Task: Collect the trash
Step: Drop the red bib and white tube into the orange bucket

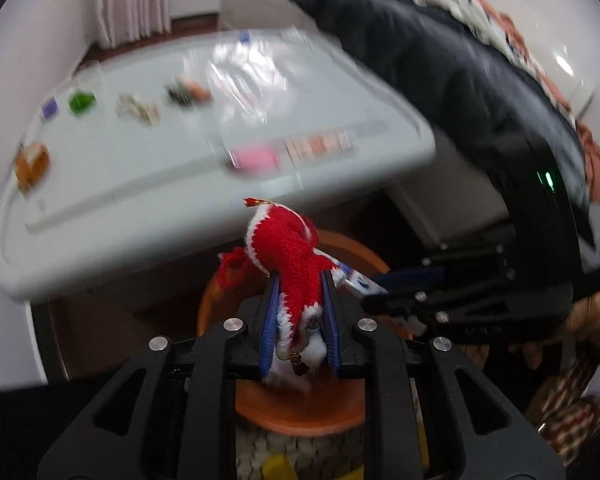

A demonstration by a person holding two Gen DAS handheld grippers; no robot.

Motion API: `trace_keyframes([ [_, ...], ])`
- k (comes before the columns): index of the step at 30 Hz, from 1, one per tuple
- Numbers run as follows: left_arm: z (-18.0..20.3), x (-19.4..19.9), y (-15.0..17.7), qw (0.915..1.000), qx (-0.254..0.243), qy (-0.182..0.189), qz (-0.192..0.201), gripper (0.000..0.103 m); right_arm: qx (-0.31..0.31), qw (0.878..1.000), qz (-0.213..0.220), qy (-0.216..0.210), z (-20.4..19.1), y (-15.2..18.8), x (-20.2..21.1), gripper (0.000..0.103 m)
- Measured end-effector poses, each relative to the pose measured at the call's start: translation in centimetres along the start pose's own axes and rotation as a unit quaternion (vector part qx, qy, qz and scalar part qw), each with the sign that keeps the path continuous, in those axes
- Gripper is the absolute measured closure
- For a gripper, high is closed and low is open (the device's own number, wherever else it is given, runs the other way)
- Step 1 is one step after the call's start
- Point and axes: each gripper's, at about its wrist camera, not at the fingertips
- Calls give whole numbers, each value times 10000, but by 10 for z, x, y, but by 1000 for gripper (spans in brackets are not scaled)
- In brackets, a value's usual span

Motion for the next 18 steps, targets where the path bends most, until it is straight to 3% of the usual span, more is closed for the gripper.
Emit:
trace_keyframes([
  [3, 3, -14, 13, 9995, 59, -12, -311, 73, 54, 9995, -307, 68, -3, 12, -18, 70],
  [5, 1, -16, 15, 9992, 100, -157, -347, 69, 32, 9992, -380, 117, -4, 13, -24, 42],
  [9, -19, -2, 6, 9987, 368, -362, -14, 50, -38, 9991, -59, 415, 2, 6, -9, 40],
  [12, -41, 13, -20, 9957, 658, -566, 333, 50, -165, 9971, 375, 638, 11, -2, 11, 36],
  [15, -80, 22, -69, 9869, 1101, -912, 753, 43, -264, 9918, 972, 790, 17, -9, 37, 35],
  [18, -119, 4, -117, 9757, 1597, -1248, 831, 36, -269, 9860, 1412, 839, 18, -13, 54, 31],
])
Point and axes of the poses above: each gripper's, at about its wrist camera, not at the fingertips, and x roughly against the way its jaws point, z to its right, y to its underside, and after that the axes turned 2 degrees about y, right-handed
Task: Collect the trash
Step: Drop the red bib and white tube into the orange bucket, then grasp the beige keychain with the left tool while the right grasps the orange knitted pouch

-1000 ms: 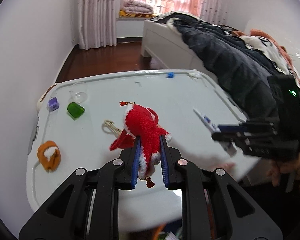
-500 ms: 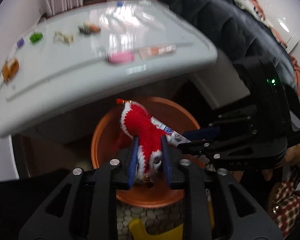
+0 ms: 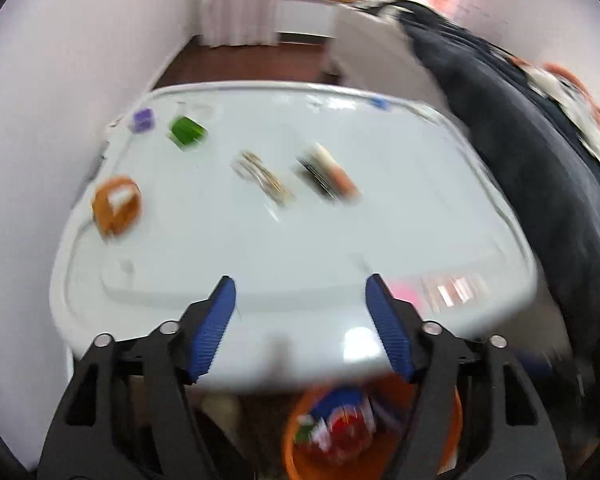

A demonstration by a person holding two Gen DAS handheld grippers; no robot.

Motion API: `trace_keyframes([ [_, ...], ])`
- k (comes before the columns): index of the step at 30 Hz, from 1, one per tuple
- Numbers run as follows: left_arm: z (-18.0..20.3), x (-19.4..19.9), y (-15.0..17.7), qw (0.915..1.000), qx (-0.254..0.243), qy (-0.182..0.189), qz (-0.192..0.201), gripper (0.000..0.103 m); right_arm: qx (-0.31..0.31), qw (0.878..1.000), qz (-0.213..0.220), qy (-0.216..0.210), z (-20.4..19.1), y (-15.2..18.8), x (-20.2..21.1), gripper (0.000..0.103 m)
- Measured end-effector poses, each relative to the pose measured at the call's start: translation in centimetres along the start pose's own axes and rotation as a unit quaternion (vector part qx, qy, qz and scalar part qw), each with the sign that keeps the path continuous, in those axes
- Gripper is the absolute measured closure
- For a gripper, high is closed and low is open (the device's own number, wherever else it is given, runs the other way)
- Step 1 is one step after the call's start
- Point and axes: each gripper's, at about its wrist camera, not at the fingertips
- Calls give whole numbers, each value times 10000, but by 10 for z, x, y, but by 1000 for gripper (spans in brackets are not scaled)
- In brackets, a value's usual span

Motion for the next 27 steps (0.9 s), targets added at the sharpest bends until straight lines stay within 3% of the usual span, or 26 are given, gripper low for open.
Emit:
trace_keyframes([
  [4, -6, -56, -46, 9984, 298, -479, 9, 36, 354, 9990, 223, 172, -8, 0, 8, 29],
  [11, -8, -117, -68, 9947, 294, -975, -135, 42, 736, 9967, 137, 319, -10, 9, 0, 29],
  [14, -14, -132, -68, 9942, 268, -1010, -254, 69, 628, 9976, 142, 251, -7, 6, -1, 29],
  [15, -15, -133, -65, 9937, 233, -1073, -243, 86, 587, 9979, 158, 209, -5, 4, 0, 29],
  [20, -26, -119, -56, 9961, 143, -863, -146, 88, 573, 9981, 231, 73, -10, -6, 8, 29],
  [27, -41, -24, -53, 9970, 287, -401, 594, 88, 1217, 9919, 339, -167, -54, -61, -6, 29],
])
Point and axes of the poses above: each gripper's, at about its wrist camera, not at the fingertips, and x roughly against the way its jaws point, z to its right, y to its underside, and after that the axes turned 2 degrees about y, right-handed
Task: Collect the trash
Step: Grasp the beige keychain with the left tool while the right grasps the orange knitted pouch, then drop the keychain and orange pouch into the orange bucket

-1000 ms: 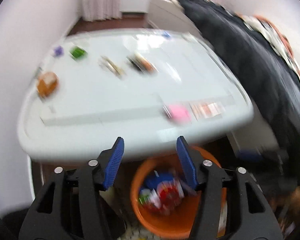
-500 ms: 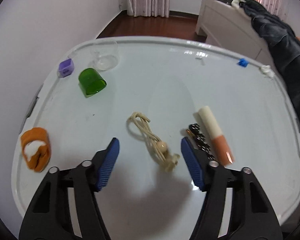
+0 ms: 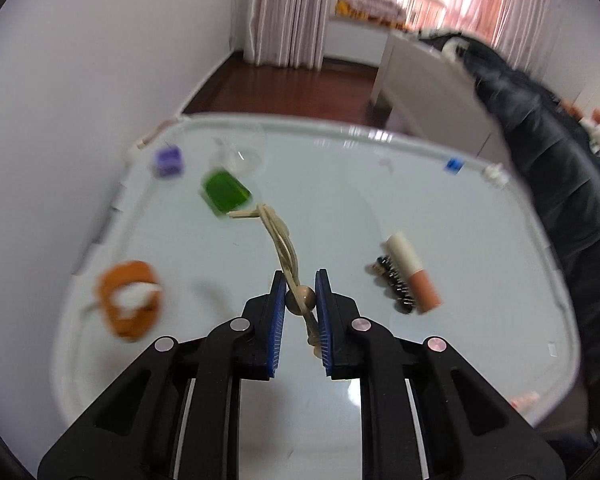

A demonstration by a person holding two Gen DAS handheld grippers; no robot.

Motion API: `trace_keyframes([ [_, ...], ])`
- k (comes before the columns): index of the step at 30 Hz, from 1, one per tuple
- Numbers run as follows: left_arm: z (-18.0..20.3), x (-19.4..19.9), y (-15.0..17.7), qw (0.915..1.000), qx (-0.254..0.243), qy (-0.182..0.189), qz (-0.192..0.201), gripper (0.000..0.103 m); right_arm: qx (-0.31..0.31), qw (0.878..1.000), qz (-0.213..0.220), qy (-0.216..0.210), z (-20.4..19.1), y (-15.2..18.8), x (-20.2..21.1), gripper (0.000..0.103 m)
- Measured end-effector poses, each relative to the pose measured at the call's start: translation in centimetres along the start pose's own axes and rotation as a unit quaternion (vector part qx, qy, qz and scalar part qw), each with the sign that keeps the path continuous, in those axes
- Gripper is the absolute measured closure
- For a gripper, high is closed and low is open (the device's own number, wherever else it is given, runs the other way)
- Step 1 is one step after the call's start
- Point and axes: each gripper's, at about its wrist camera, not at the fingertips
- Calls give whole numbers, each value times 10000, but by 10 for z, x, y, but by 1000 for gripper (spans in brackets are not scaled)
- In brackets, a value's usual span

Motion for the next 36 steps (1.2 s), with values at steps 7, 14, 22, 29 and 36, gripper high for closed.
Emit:
trace_keyframes([
  [7, -69, 97, 3, 9972, 92, -522, 531, 88, 673, 9913, 458, -1039, -77, -99, -99, 26],
  [14, -117, 127, 19, 9948, 285, -794, 575, 88, 1185, 9848, 247, -1249, -157, -163, -205, 26],
  [22, -122, 122, 34, 9964, 373, -603, 465, 88, 1867, 9810, -435, -315, -195, -177, -272, 61],
  [29, -101, 118, 47, 9984, 259, -350, 366, 88, 863, 9948, -205, -507, -141, -165, -218, 70],
  [36, -16, 111, 97, 9975, -413, 551, -162, 88, 364, 9975, -399, -464, -67, -65, -100, 70],
])
Point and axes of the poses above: each gripper's, at about its wrist camera, not at the fingertips, and x roughly against the way its jaws point, z to its right, y to its underside, and after that the axes turned 2 degrees about y, right-handed
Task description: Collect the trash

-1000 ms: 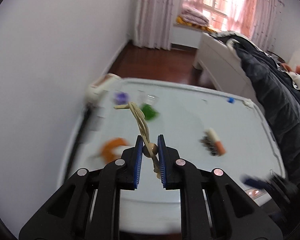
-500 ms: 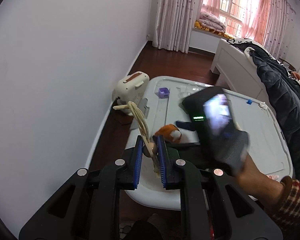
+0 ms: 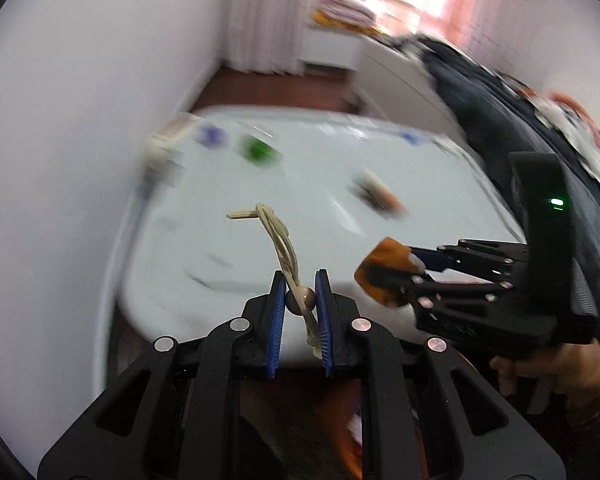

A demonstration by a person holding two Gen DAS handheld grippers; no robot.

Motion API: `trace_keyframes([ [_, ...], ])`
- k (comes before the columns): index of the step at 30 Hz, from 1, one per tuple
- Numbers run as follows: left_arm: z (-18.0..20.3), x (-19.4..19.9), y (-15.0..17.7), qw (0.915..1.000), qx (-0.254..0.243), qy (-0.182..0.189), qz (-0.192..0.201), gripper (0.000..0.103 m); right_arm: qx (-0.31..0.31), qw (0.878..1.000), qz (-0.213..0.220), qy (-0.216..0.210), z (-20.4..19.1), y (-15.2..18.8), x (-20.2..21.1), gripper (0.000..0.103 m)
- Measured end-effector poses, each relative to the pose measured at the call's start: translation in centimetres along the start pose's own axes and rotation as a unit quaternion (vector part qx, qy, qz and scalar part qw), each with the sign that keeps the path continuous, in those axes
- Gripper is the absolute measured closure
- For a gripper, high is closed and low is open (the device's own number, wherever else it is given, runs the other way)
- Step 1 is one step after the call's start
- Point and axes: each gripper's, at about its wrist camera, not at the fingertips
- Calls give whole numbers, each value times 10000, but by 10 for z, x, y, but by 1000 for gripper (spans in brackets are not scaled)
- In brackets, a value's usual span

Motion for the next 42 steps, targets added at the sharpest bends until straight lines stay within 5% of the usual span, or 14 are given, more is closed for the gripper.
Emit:
trace_keyframes([
  [4, 64, -24, 53, 9923, -482, 778, -837, 88, -503, 9965, -646, 166, 25, 98, 38, 70],
  [9, 114, -58, 100, 9761, -1011, 987, -1651, 88, -898, 9879, -1221, 329, 42, 171, 42, 69],
  [14, 123, -83, 118, 9689, -1175, 485, -2121, 78, -1250, 9810, -1382, 545, 58, 184, 37, 34],
  [16, 121, -81, 111, 9725, -1188, 255, -1985, 62, -1421, 9806, -1199, 619, 64, 187, 51, 29],
  [20, 117, -69, 93, 9798, -1260, -133, -1548, 52, -1519, 9824, -874, 641, 67, 179, 67, 26],
  [42, 105, -54, 17, 9916, -962, -659, -559, 51, -1243, 9891, -371, 697, 64, 154, 83, 21],
])
Point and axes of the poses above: each gripper's, at about its wrist camera, not at the fingertips, and x roughly against the way its jaws point, z to its right, y to its underside, and after that the axes turned 2 degrees about y, right-handed
